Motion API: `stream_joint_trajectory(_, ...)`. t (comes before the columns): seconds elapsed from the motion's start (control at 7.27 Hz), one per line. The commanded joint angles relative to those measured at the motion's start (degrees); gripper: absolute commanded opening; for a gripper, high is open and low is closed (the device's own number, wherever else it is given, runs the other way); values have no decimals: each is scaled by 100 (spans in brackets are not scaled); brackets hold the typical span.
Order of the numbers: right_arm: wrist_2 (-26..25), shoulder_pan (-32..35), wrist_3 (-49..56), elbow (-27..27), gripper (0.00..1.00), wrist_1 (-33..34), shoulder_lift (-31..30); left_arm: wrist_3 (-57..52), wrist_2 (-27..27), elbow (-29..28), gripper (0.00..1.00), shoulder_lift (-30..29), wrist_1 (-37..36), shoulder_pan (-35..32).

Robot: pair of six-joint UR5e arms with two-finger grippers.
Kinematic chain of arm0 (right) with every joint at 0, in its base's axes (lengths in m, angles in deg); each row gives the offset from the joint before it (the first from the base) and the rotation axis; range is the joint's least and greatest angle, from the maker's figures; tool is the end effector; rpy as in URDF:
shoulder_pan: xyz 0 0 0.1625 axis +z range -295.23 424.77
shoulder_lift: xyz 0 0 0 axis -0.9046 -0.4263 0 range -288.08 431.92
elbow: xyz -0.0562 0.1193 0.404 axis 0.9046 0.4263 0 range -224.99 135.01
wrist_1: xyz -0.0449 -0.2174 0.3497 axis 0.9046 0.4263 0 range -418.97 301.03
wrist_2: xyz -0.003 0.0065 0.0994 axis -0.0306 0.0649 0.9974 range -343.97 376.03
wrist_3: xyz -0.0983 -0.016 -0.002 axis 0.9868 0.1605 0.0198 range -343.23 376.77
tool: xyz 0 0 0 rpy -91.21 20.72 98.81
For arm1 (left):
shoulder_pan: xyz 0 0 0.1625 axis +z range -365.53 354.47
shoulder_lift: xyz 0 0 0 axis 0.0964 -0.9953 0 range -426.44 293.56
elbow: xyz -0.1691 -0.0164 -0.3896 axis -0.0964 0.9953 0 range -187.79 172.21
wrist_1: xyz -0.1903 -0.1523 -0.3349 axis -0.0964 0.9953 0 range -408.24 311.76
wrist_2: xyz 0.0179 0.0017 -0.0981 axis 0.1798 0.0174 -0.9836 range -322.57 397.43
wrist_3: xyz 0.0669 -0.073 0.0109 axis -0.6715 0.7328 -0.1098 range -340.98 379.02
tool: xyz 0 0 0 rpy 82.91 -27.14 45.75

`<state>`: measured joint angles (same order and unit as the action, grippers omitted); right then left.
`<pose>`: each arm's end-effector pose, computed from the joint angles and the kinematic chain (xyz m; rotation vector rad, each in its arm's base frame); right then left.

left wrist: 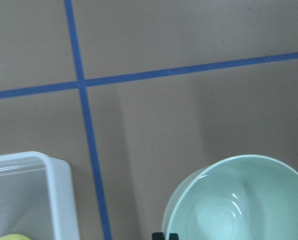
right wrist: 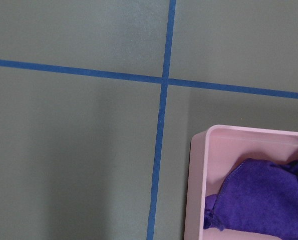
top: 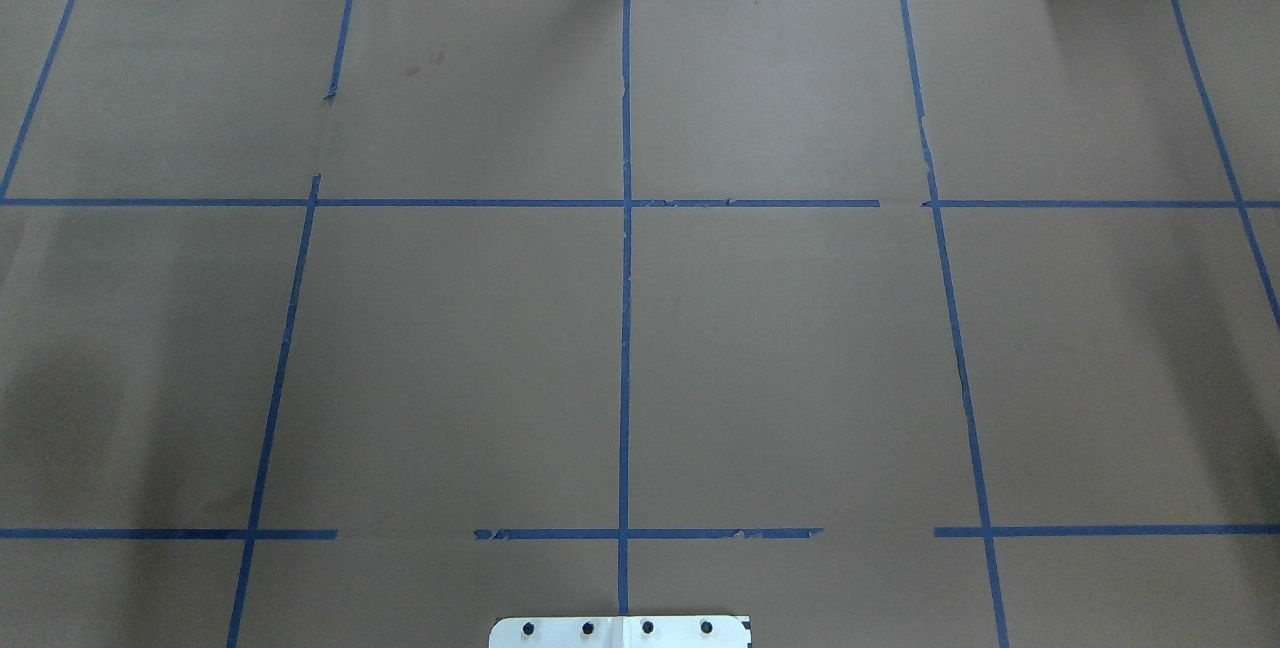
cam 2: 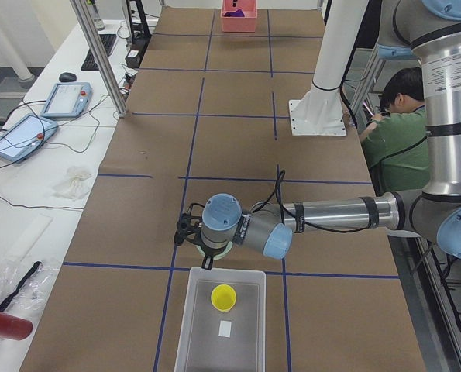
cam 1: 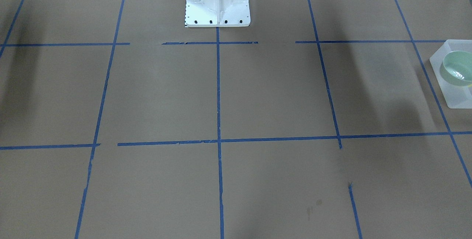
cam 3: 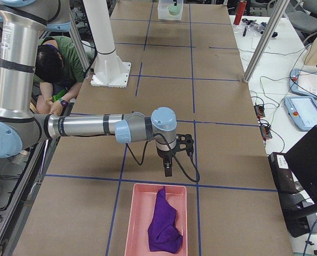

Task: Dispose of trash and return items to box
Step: 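Lift the green bowl and carry it over the clear bin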

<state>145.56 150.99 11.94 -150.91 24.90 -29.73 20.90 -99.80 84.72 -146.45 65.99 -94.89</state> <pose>0.0422 -0.4208 0.6071 0.1221 -0.6990 -0.0450 -0.0554 -0.4308 0.6681 0.2575 0.8240 0.1003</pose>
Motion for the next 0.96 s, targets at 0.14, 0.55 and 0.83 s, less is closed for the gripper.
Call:
stream_joint_trajectory(0.14, 55, -1, -1, -8, 100, -2, 5, -1458, 38, -1238, 0, -548, -296, -1167)
stream_joint_trajectory(0.55, 47, -1, -1, 0, 100, -125, 5, -1823, 369, -2357, 0, -621, -279, -2021)
stream_joint_trajectory(0.83, 47, -1, -1, 0, 100, -134, 5, -1814, 740, -2535, 0, -621, -270, -2094)
